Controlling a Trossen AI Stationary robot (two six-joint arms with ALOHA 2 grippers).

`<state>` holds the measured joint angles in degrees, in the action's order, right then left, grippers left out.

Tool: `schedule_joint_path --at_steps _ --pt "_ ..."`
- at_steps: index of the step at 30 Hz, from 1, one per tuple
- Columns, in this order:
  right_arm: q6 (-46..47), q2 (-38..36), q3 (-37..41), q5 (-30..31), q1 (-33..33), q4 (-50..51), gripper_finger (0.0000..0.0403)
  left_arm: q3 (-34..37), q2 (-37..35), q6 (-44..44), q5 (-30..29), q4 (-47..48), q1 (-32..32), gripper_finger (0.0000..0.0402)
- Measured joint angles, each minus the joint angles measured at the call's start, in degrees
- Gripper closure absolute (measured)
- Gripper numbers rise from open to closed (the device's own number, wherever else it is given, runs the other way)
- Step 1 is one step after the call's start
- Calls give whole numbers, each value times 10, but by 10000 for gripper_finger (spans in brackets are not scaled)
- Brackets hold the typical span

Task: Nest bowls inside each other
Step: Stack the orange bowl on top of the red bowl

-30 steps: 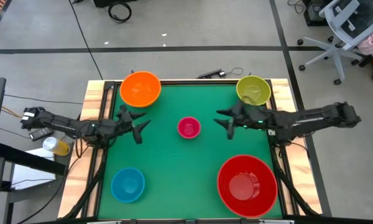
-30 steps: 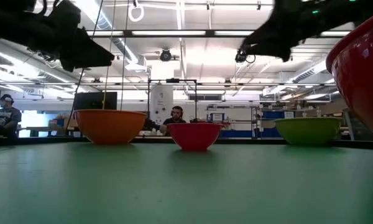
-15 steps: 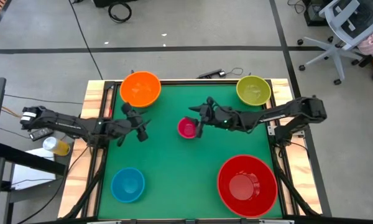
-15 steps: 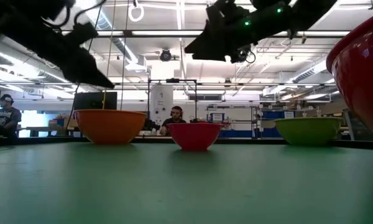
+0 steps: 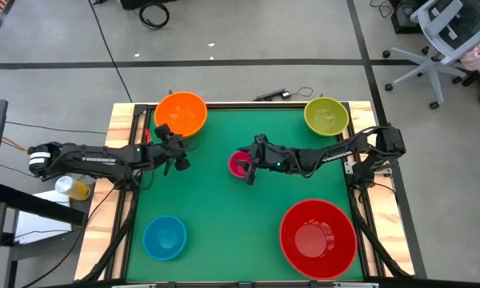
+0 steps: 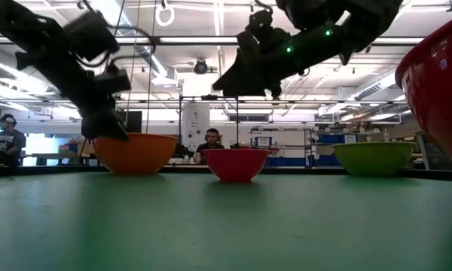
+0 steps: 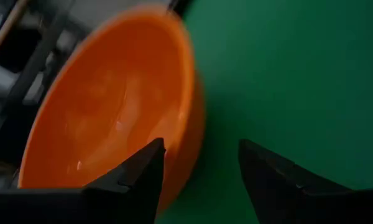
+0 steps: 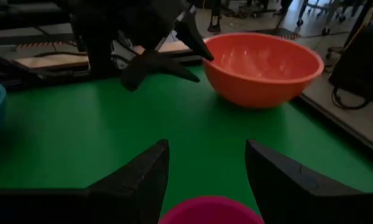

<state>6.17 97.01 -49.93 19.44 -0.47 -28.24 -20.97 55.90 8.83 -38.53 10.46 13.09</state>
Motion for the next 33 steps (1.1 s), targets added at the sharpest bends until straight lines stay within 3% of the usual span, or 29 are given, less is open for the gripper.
schedule_joint_path --at_steps 7,15,20,24,33 --pt "4 24 0 0 1 -20 189 0 46 -1 -1 -2 39 194" --pt "-3 30 -20 0 -6 -45 189 -6 44 -43 2 9 12 194" --pt "21 87 -141 0 -62 44 192 -52 44 -79 3 31 -19 194" --pt "91 150 -260 -5 -111 115 192 -98 44 -121 2 72 -43 193" --pt "274 308 -496 -93 -193 306 192 -134 43 -269 -7 229 -94 193"
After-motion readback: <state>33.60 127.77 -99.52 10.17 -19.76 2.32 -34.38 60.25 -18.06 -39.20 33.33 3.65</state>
